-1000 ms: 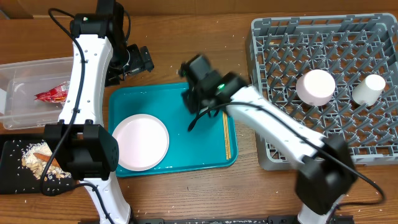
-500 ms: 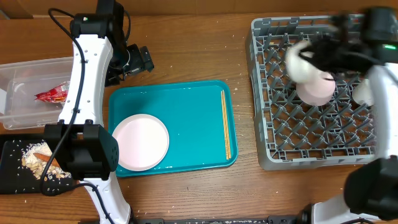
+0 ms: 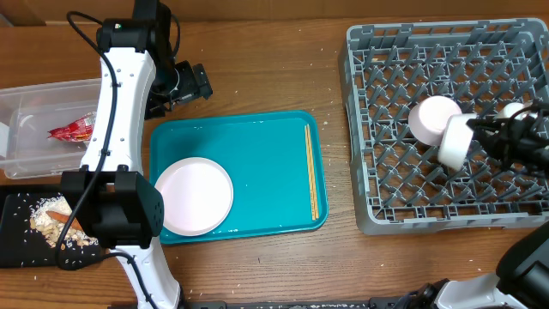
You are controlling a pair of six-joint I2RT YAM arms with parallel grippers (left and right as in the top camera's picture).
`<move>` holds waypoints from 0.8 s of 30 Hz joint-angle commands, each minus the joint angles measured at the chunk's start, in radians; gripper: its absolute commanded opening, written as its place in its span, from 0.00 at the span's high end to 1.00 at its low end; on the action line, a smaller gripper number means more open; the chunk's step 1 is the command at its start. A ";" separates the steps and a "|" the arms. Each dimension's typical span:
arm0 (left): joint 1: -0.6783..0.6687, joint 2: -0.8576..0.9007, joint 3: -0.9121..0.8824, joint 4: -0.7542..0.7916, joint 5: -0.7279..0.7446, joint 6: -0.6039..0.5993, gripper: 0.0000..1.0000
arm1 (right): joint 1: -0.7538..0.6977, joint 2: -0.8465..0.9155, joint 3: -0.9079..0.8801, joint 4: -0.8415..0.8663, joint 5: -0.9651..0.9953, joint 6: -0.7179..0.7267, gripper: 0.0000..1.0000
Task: Sort waste into correct bins and load items into the dishwasher
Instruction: 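Carry the white bowl with the right gripper into the dish rack, then move the right gripper to the large plate's rim on the teal tray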
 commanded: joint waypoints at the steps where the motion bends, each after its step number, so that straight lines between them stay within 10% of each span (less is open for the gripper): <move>1: -0.007 -0.011 -0.009 0.001 0.008 -0.014 0.00 | 0.000 -0.011 -0.074 0.050 -0.084 -0.029 0.96; 24: -0.007 -0.011 -0.009 0.001 0.008 -0.014 0.00 | -0.232 -0.077 -0.059 0.004 0.249 0.168 0.93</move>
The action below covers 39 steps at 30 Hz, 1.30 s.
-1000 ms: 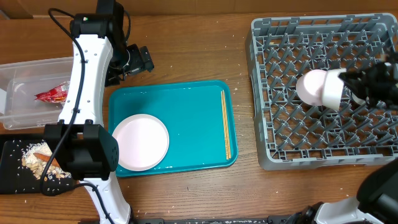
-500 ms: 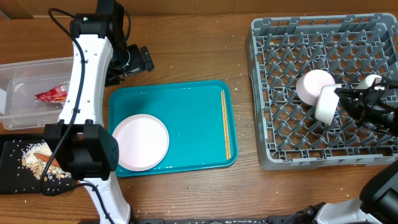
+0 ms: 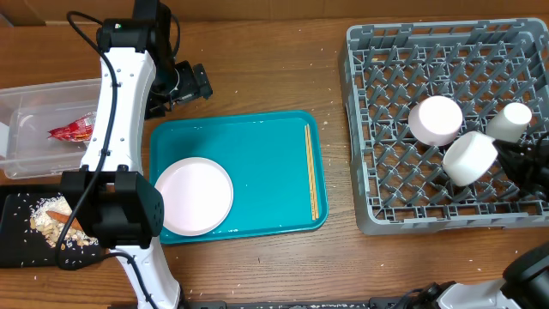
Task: Sort waste into correct bins and load items into the dishwasher
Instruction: 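Move the right gripper to the large plate's rim on the teal tray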
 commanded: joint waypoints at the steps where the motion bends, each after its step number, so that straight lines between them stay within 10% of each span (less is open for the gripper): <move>1: -0.007 -0.011 -0.009 0.001 0.008 -0.014 0.00 | -0.024 -0.066 0.031 -0.003 0.227 0.064 0.91; 10: -0.007 -0.011 -0.009 0.001 0.008 -0.014 0.00 | -0.024 -0.229 0.167 -0.105 0.362 0.103 0.68; 12: -0.007 -0.011 -0.009 0.001 0.008 -0.014 0.00 | -0.024 -0.266 0.200 -0.125 0.437 0.131 0.45; 13: -0.007 -0.011 -0.009 0.001 0.008 -0.014 0.00 | -0.023 -0.281 0.212 -0.132 0.463 0.136 0.08; 14: -0.007 -0.011 -0.009 0.001 0.008 -0.014 0.00 | -0.023 -0.298 0.224 -0.143 0.481 0.135 0.00; 26: -0.007 -0.011 -0.009 0.001 0.008 -0.014 0.00 | 0.154 -0.487 0.241 -0.209 0.173 0.000 0.00; 34: -0.007 -0.011 -0.009 0.001 0.008 -0.014 0.00 | 0.678 -0.500 0.229 -0.130 0.063 -0.151 0.00; 39: -0.007 -0.011 -0.009 0.001 0.008 -0.014 0.00 | 1.151 -0.419 0.229 0.025 0.510 0.095 0.00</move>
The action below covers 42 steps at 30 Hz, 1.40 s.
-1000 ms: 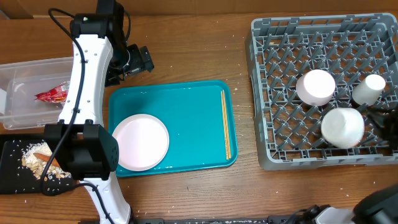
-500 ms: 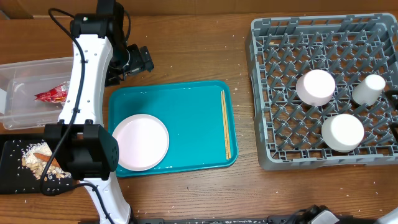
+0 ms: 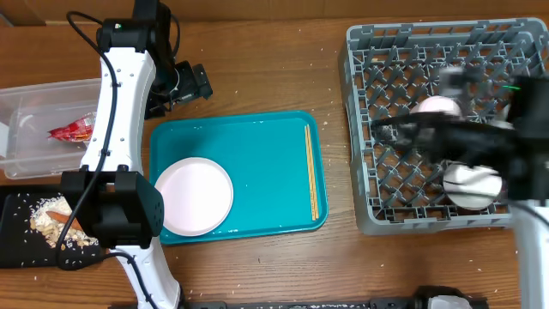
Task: Sort waste into correct bins and load items into the dishwasher
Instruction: 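Move the right gripper to the large plate's rim on the teal tray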
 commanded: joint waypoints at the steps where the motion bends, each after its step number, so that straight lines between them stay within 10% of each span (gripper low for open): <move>1: -0.007 -0.011 -0.009 0.001 0.007 -0.014 0.00 | 0.301 0.076 0.010 0.057 0.406 0.217 0.00; 11: -0.007 -0.011 -0.009 0.001 0.007 -0.014 0.00 | 0.771 0.420 0.010 0.256 0.845 0.505 0.07; 25: -0.007 -0.011 -0.009 0.001 0.007 -0.014 0.00 | 0.883 0.736 0.010 0.504 0.755 0.649 0.40; 42: -0.007 -0.011 -0.009 0.001 0.007 -0.014 0.00 | 0.935 0.856 0.010 0.534 0.750 0.702 0.48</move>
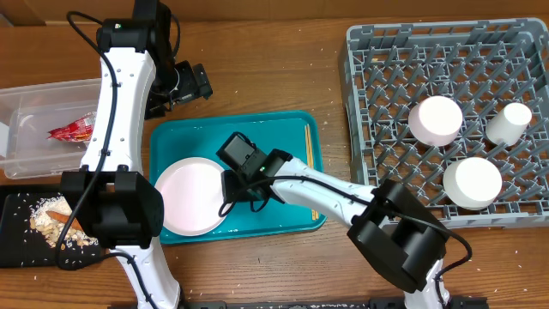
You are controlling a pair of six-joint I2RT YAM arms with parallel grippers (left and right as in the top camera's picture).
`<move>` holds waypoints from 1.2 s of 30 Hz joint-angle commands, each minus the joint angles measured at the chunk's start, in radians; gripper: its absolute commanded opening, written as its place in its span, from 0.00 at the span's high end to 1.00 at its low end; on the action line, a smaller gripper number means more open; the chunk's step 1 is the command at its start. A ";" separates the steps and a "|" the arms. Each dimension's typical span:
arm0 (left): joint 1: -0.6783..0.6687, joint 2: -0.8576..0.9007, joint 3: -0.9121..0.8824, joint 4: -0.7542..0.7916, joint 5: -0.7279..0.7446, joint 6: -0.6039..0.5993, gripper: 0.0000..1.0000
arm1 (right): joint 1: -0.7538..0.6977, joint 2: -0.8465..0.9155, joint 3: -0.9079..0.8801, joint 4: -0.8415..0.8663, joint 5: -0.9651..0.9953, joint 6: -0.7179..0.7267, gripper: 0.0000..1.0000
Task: Sort waste into correct bins and load items into the dishwasher
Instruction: 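Move the right gripper to the large plate's rim on the teal tray, then lift the large plate with the right gripper and carry it to the rack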
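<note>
A white plate (190,196) lies on the left half of the teal tray (266,137). A pair of chopsticks (309,150) lies along the tray's right side, its lower part hidden under my right arm. My right gripper (240,196) reaches across the tray to the plate's right rim, fingers spread, nothing held. The grey dish rack (377,103) at the right holds three white cups (435,119) (509,122) (472,183), mouths down. My left gripper (184,86) hovers behind the tray's far left corner, holding nothing.
A clear bin (34,99) at the left edge holds a red wrapper (73,130). A black bin (17,245) at the front left holds food scraps (56,225). My left arm stretches over the tray's left border.
My right arm was a blur over the dish rack; now it stretches over the tray with the gripper at the plate's right rim. The third cup stands free in the rack. The left arm stayed put.
My right gripper first held a white cup over the rack's right side. Then the cup lay tilted in the rack at the gripper's tip. Later it stood mouth down in the front row with the arm above. The gripper is now at the plate.
</note>
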 commanded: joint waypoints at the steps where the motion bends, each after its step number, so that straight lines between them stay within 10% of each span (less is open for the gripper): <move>1: -0.007 -0.011 -0.009 0.001 0.007 -0.014 0.00 | 0.034 0.031 0.011 0.006 -0.002 0.008 0.48; 8: -0.007 -0.011 -0.009 0.001 0.007 -0.014 0.00 | 0.043 0.031 0.011 0.003 0.002 0.008 0.53; 18: -0.007 -0.011 -0.009 0.001 0.007 -0.014 0.00 | 0.029 0.030 0.050 -0.050 0.002 0.008 0.96; 36: -0.007 -0.011 -0.009 0.001 0.007 -0.014 0.00 | -0.450 -0.166 0.447 -0.625 0.374 -0.153 0.96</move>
